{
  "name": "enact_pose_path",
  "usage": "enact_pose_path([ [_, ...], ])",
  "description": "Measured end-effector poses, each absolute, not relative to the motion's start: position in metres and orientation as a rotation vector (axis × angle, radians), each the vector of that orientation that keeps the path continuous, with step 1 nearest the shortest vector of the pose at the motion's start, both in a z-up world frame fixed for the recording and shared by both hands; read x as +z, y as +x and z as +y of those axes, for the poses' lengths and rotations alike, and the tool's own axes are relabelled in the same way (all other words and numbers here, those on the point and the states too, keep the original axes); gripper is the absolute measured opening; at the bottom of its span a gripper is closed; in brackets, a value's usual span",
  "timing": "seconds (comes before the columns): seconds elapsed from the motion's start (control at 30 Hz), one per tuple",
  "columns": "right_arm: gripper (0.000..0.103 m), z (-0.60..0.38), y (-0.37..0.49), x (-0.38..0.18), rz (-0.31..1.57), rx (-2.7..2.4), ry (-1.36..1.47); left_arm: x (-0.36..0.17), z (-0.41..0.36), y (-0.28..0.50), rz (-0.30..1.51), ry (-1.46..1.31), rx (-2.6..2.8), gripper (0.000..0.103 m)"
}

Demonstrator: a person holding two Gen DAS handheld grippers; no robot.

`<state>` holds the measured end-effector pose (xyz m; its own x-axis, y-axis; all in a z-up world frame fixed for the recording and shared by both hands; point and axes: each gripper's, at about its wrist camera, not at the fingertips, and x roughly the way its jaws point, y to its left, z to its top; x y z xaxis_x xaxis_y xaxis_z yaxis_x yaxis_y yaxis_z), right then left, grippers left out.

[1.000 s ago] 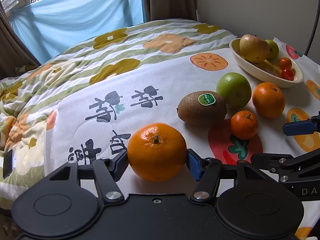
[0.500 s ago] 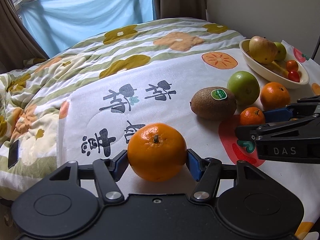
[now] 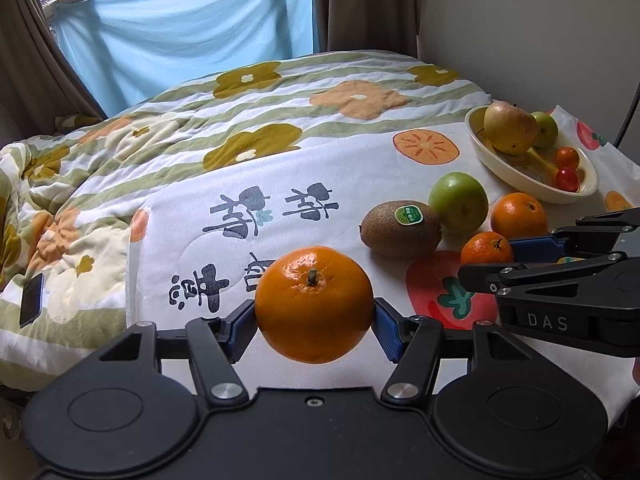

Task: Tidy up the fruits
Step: 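Grasp a small mandarin with the right tool while the left tool lifts the large orange, then carry both fruits over the bowl and open the left tool to release the orange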

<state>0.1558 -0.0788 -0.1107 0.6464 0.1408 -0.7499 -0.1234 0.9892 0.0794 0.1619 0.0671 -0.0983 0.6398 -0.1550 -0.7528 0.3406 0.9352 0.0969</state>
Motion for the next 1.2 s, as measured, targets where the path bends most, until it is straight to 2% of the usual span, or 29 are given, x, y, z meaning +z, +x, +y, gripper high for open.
enact_pose_path([
  [0.37,0.053,-0.129,0.127,-0.078,0.833,0.168,0.045,-0.061,0.03,0.134,0.809,0.183,-0.249,0.066],
  [0.8,0.053,-0.223,0.113,-0.052,0.808,0.163,0.049,-0.035,-0.063,0.125,0.79,0.169,-0.284,0.066],
  [1.2,0.053,-0.306,0.143,-0.048,0.781,0.165,0.028,-0.039,-0.148,0.149,0.776,0.176,-0.307,0.066],
])
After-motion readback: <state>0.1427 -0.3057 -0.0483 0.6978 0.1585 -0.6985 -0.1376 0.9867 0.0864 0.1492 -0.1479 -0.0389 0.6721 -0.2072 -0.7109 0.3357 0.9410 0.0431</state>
